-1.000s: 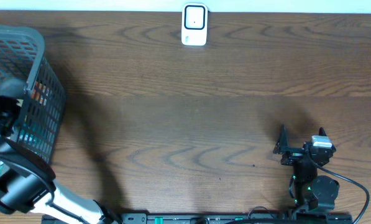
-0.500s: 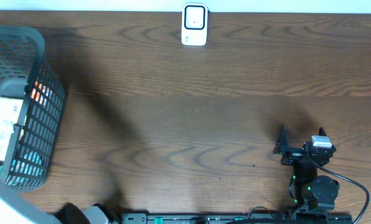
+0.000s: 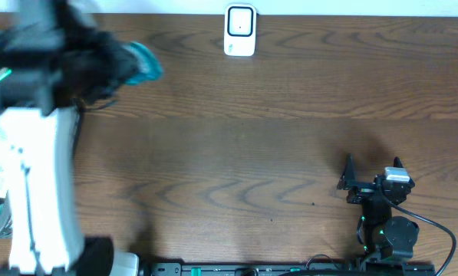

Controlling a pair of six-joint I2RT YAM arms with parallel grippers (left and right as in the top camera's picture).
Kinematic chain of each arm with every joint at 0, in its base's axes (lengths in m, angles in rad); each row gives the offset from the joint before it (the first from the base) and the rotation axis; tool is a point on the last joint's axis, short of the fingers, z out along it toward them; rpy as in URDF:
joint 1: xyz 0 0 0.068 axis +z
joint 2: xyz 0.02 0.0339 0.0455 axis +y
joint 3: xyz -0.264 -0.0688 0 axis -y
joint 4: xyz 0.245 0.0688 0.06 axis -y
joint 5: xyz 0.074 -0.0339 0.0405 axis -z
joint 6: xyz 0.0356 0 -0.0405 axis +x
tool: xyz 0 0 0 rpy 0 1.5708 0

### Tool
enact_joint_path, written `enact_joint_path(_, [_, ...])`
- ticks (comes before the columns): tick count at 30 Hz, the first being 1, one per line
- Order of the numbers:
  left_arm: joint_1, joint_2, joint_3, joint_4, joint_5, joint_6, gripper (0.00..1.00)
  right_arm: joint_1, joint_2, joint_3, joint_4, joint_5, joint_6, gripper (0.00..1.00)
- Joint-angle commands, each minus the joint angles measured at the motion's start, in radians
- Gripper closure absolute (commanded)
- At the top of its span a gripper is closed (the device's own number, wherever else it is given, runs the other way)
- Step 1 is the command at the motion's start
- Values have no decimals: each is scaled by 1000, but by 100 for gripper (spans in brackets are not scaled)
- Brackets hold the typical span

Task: Scan the item barcode
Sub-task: 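Lift the teal bottle out and stand it upright on the table centre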

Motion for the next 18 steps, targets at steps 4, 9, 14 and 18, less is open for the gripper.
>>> enact_joint_path(4, [-134, 221, 3, 6, -75, 40, 64, -3, -2, -1, -4, 1, 6, 1])
enact_joint_path(9, [-160, 378, 3, -2, -72, 61, 64, -3, -2, -1, -4, 1, 6, 1])
enact_joint_path(14, [-173, 467, 3, -32, -71, 182, 64, -3, -2, -1, -4, 1, 6, 1])
enact_joint_path(18, [-194, 506, 2, -59, -71, 304, 64, -3, -2, -1, -4, 1, 6, 1])
